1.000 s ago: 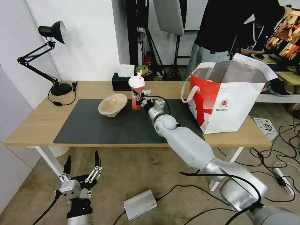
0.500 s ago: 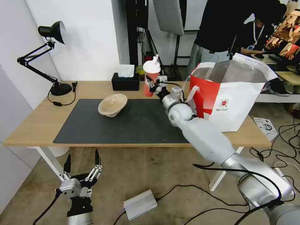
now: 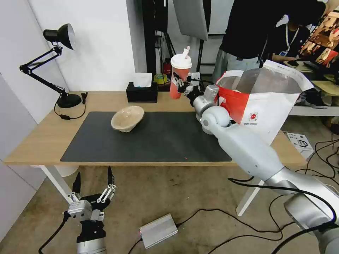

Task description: Pick up the trash from the table and place it into the takeout bag.

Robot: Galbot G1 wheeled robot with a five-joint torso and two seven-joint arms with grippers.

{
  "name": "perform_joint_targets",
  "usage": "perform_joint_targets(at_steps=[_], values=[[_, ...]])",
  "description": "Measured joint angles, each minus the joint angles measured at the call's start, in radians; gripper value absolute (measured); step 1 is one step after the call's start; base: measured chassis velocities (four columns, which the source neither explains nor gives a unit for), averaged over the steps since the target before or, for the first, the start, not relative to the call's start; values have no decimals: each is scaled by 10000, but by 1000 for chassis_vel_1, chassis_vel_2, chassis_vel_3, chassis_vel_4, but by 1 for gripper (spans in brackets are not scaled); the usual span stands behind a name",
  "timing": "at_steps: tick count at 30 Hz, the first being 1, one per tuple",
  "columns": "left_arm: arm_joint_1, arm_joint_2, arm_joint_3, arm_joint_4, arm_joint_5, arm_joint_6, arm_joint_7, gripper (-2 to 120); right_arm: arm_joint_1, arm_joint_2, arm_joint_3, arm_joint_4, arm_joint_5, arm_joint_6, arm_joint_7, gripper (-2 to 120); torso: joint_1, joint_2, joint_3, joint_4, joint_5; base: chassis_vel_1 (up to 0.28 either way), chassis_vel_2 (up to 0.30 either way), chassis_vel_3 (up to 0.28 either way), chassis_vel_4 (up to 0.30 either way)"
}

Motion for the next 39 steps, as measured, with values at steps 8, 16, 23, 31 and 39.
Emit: perform_joint_targets(at_steps=[8,16,23,31,39], values=[[-21,8,83,-4,-20,-83,-7,100,-71,-1046,37,1130,569,-310,266,6,0,0,0,-1,1,0,0,0,0],[-123,14,154,-7,-23,-81,36,100,103,-1950,268,1695,934,-525,427,6,-1,1,-1,-1,0,0,0,0,0],[-134,18,155,-16,-24,-67,55,100,68,-2474,563,2071,1110,-635,521,6,0,0,-1,-1,-1,0,0,0,0],[-148,20,227,-61,-6,-58,68,100,-12,-3175,880,2429,1403,-710,531,6,-1,1,0,0,-2,0,0,0,0],[-121,18,250,-97,34,-57,72,100,42,-3623,1092,2362,1630,-749,527,6,0,1,-1,0,-1,0,0,0,0]])
